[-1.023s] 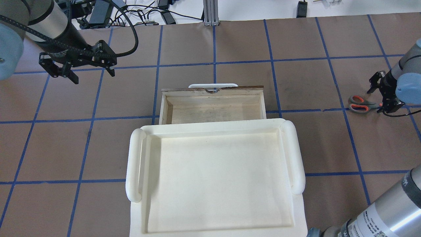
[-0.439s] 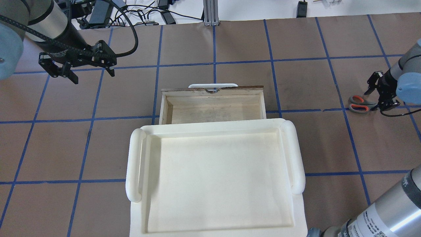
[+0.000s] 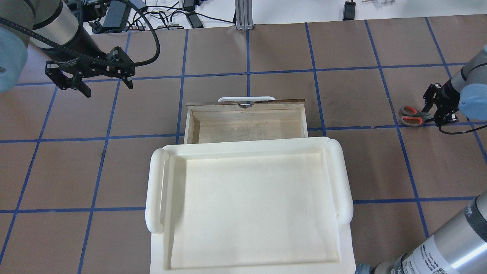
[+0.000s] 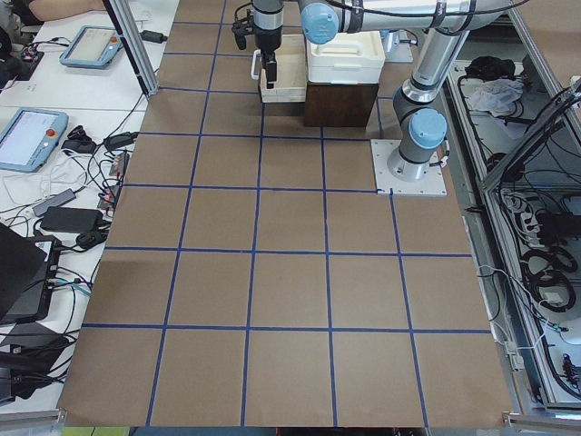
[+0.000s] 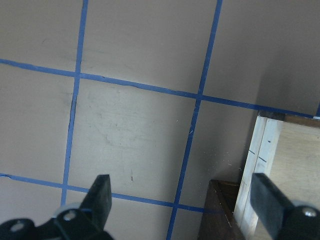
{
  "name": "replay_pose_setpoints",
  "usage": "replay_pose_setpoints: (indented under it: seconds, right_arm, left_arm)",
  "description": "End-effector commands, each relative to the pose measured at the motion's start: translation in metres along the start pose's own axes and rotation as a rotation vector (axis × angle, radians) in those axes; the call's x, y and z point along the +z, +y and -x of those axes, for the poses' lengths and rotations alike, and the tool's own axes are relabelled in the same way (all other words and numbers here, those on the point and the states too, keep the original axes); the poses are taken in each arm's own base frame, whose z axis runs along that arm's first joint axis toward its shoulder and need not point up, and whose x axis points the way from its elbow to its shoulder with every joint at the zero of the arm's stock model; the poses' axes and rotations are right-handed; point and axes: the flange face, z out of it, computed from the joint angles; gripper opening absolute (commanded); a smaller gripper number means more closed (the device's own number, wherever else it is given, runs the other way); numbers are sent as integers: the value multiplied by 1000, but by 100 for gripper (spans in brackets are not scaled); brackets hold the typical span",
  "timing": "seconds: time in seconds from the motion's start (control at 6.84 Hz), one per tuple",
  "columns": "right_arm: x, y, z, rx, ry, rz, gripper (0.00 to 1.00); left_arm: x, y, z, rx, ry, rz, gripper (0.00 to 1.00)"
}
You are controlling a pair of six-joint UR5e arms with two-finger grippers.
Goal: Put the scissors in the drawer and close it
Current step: 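Lower the right gripper onto the scissors and close on the handles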
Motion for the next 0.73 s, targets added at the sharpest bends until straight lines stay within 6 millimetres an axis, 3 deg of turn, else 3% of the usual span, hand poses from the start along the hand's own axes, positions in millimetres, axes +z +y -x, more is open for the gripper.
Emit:
replay_pose_setpoints:
  seconds: [0.0, 0.15, 0.29, 0.44, 0.58]
  right_arm:
    - [-12, 3, 2, -2, -33, 11, 19]
    - [-30, 6, 0, -3, -47, 7, 6]
    - [-39, 11, -2, -8, -31, 23, 0]
    - [-43, 13, -1, -8, -34, 21, 0]
    - [-62, 20, 0, -14, -56, 5, 0]
  left_arm:
    - [1, -1, 0, 0, 0, 1, 100]
    - [-4, 1, -1, 0, 10, -9, 100]
    - [-1, 0, 0, -2, 8, -3, 100]
    - [-2, 0, 0, -2, 10, -4, 100]
    - [-1, 0, 0, -2, 8, -3, 100]
